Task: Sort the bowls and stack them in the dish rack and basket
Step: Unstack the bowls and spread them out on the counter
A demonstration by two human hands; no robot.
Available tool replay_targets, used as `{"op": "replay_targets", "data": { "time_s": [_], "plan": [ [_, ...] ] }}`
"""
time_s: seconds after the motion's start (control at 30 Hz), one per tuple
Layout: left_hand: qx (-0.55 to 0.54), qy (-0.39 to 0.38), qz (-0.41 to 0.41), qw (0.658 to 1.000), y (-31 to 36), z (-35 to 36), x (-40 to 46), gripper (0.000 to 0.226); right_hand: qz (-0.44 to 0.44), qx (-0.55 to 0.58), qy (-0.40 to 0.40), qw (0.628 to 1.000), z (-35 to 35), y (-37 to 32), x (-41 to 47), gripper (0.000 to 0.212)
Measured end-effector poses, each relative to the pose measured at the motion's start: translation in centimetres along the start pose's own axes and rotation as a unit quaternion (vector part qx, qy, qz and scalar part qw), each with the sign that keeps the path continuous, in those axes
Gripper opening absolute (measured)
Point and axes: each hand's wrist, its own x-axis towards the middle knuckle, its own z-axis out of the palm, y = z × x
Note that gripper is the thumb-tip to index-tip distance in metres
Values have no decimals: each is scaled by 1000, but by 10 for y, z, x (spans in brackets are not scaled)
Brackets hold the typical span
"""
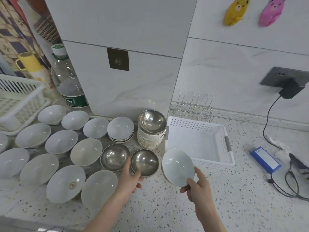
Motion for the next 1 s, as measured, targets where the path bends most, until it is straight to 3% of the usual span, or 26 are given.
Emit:
{"op": "replay_targets", "data": {
  "time_s": [0.43, 0.53, 0.7, 0.83, 1.0],
  "plan": [
    [86, -26, 25, 996, 2, -3, -9, 84, -18, -32, -50, 998, 6, 15, -3, 55],
    [92, -9, 29, 995, 1, -14, -18, 70, -28, -69, -68, 995, 6, 18, -3, 55],
    [49, 31, 41, 997, 0, -41, -29, 23, -42, -134, -131, 981, 16, 19, -2, 55],
    [84, 18, 52, 995, 4, -57, -39, 20, -47, -195, -166, 966, 34, 27, -6, 53],
    [236, -11, 98, 967, -2, -69, -45, 14, -30, -248, -206, 946, 57, 42, -18, 52]
  ]
}}
